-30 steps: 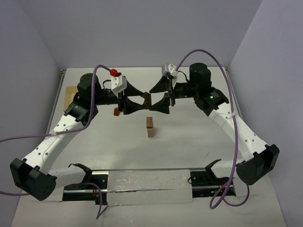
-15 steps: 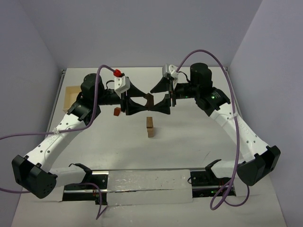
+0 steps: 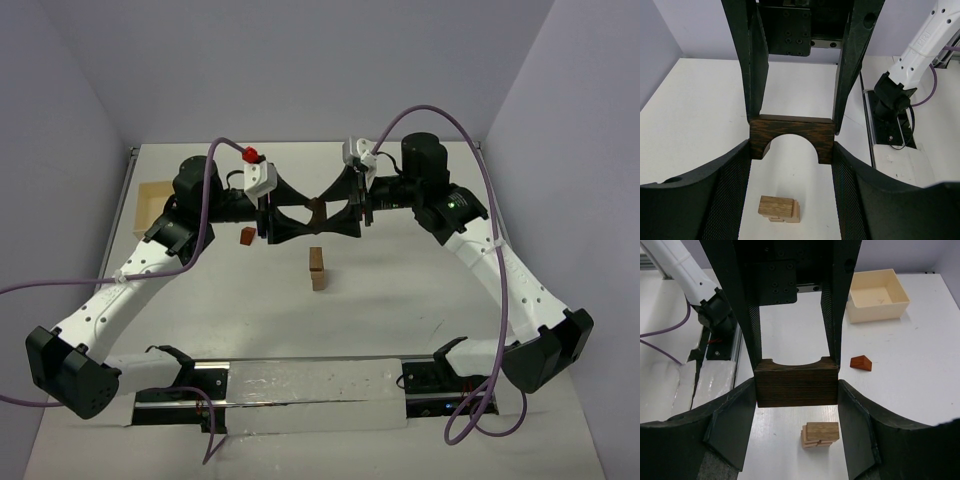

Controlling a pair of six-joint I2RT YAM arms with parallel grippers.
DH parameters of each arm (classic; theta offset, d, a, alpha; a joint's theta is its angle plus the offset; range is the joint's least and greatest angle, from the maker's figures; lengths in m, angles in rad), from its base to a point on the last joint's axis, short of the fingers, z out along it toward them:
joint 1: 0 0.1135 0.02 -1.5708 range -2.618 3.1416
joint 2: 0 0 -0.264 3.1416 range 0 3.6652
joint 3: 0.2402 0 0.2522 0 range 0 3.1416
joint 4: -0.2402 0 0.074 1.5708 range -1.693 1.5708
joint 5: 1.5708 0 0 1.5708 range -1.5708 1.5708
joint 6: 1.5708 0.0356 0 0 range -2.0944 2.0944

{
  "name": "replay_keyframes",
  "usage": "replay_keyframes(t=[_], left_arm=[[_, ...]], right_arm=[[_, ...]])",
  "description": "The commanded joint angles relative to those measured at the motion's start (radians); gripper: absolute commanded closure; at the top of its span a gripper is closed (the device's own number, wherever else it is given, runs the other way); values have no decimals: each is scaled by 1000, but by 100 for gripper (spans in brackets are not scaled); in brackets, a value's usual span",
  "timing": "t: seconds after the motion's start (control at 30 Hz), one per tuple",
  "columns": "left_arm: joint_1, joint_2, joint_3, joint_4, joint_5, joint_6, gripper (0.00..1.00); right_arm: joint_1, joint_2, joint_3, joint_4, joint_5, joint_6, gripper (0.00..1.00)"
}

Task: Build the wood block tower

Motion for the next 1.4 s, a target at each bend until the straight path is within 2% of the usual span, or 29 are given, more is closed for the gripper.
replay_keyframes(t=[0.0,0.07,0.1,0.27,0.4,0.5,0.57,0.6,0.67,0.87,1.1,1.17,1.37], left_arm=[[-6,0,3,50,-18,-11,60],[-6,-3,4,29,-22,-3,12],[-6,-1,12,10,-28,32,1],[7,-33,40,-203,-78,216,1],[103,-57,71,-390,-136,300,1],[227,-58,97,-489,-145,267,1],[290,-48,104,-525,-165,186,1],[342,-33,120,-555,-231,115,1],[386,11,141,-638,-340,30,1],[508,-19,96,-697,-405,-21,1],[565,37,141,-864,-313,36,1],[628,30,134,-867,-258,29,1],[683,20,110,-866,-157,19,1]], right_arm=[[4,-20,56,-50,21,-43,68],[1,-13,70,-67,23,-52,71],[1,-4,85,-100,26,-69,76],[-26,30,134,-281,70,-183,85],[-25,100,208,-488,178,-327,87],[-24,156,247,-581,270,-363,88],[-24,172,253,-590,320,-359,88],[-20,186,248,-577,349,-349,88],[-3,207,247,-562,404,-329,88],[68,281,239,-524,500,-252,89],[155,358,247,-532,565,-316,89],[162,383,266,-564,547,-361,89],[166,408,265,-633,506,-465,89]])
